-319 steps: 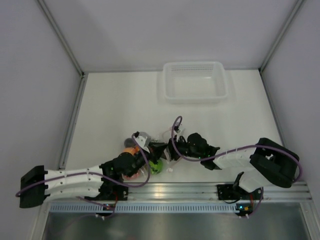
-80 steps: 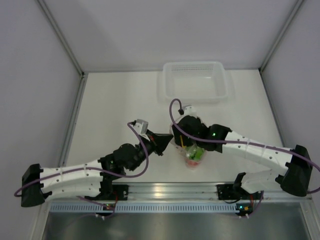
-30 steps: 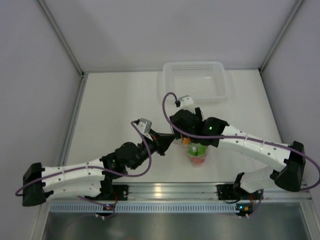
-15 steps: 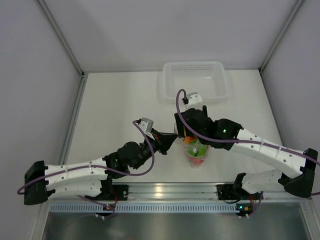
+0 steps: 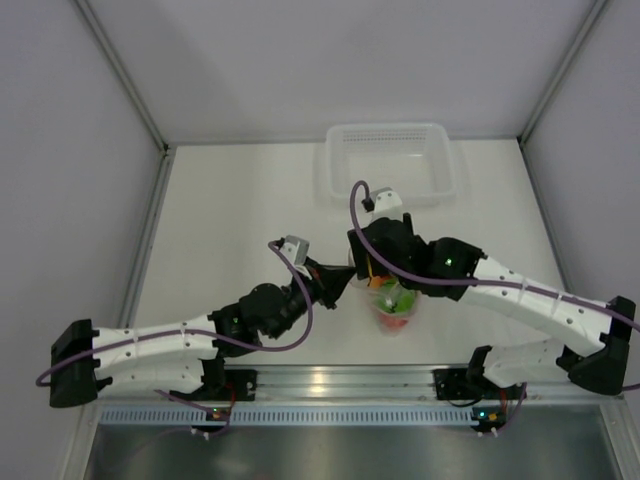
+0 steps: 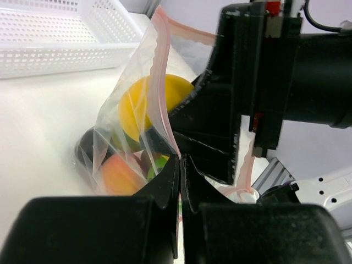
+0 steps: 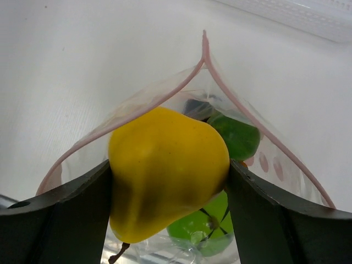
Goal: Open the zip-top bag and remove the fake food
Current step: Pick up the fake fruit from the zipper food storage bag.
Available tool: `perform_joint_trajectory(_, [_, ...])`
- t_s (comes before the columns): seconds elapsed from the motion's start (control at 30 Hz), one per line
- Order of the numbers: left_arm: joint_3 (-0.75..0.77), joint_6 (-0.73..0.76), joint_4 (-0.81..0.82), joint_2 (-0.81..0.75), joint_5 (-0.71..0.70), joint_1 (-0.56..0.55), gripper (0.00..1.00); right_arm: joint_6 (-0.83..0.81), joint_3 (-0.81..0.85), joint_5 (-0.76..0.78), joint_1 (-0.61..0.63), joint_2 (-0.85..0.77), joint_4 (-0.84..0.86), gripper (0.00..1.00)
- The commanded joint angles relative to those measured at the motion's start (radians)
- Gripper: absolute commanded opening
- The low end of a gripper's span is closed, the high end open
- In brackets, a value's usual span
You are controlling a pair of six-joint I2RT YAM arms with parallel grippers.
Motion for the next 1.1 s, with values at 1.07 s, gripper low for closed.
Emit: perform_joint_trajectory(1.07, [0.017, -0.053, 0.055, -0.015, -0.114, -0.007, 0.0, -0.062, 0.217, -0.32, 0.021, -0.166, 0.071, 0.06])
